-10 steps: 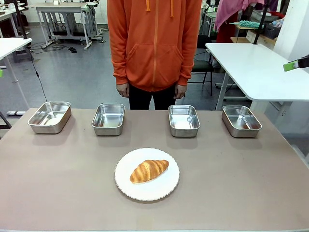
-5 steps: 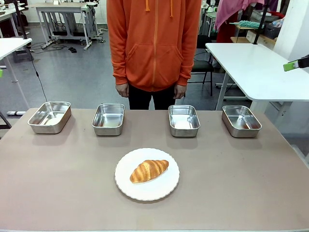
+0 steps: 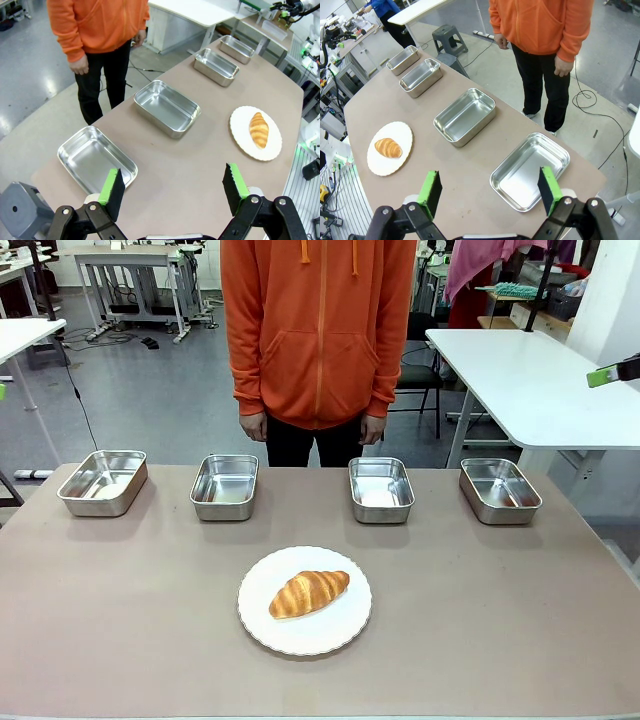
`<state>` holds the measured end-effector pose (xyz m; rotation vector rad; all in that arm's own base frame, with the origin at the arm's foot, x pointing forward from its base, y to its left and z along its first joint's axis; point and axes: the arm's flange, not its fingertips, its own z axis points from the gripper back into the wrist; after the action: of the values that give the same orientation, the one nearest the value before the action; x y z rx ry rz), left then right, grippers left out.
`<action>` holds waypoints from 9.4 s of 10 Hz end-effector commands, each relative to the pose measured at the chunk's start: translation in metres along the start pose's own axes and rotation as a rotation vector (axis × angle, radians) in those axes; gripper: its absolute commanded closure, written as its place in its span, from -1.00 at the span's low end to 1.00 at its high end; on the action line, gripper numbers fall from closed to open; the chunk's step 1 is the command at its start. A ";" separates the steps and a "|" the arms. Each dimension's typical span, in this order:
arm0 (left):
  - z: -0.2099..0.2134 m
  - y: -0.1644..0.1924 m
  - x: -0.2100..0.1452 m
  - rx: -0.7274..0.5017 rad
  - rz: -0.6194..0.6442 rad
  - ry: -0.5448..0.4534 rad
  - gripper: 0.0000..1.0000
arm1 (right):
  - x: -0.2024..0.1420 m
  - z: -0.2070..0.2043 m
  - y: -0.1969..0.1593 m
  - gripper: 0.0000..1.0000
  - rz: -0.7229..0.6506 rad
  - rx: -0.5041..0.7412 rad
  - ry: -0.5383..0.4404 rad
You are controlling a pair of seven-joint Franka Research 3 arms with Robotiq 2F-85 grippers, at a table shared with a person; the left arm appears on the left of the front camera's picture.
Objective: Place the bread in the container.
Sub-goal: Place the Butter Roll into the Airtight Container indicated by the human.
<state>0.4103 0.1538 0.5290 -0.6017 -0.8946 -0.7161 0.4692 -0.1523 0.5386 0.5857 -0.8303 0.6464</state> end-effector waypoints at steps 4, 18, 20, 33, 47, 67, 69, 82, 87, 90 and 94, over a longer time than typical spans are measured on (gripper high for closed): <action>0.001 0.000 0.000 0.001 -0.001 -0.003 -1.00 | 0.002 -0.001 0.000 -1.00 0.004 -0.008 -0.005; 0.001 0.000 0.000 0.001 -0.001 -0.003 -1.00 | 0.002 -0.001 0.000 -1.00 0.004 -0.008 -0.005; 0.001 0.000 0.000 0.001 -0.001 -0.003 -1.00 | 0.002 -0.001 0.000 -1.00 0.004 -0.008 -0.005; 0.001 0.000 0.000 0.001 -0.001 -0.003 -1.00 | 0.002 -0.001 0.000 -1.00 0.004 -0.008 -0.005; 0.001 0.000 0.000 0.001 -0.001 -0.003 -1.00 | 0.002 -0.001 0.000 -1.00 0.004 -0.008 -0.005; 0.001 0.000 0.000 0.001 -0.001 -0.003 -1.00 | 0.002 -0.001 0.000 -1.00 0.004 -0.008 -0.005; 0.001 0.000 0.000 0.001 -0.001 -0.003 -1.00 | 0.002 -0.001 0.000 -1.00 0.004 -0.008 -0.005; 0.001 0.000 0.000 0.001 -0.001 -0.003 -1.00 | 0.002 -0.001 0.000 -1.00 0.004 -0.008 -0.005; 0.001 0.000 0.000 0.001 -0.001 -0.003 -1.00 | 0.002 -0.001 0.000 -1.00 0.004 -0.008 -0.005; 0.001 0.000 0.000 0.001 -0.001 -0.003 -1.00 | 0.002 -0.001 0.000 -1.00 0.004 -0.008 -0.005; 0.001 0.000 0.000 0.001 -0.001 -0.003 -1.00 | 0.002 -0.001 0.000 -1.00 0.004 -0.008 -0.005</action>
<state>0.4103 0.1538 0.5290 -0.6017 -0.8946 -0.7161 0.4692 -0.1523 0.5386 0.5857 -0.8303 0.6464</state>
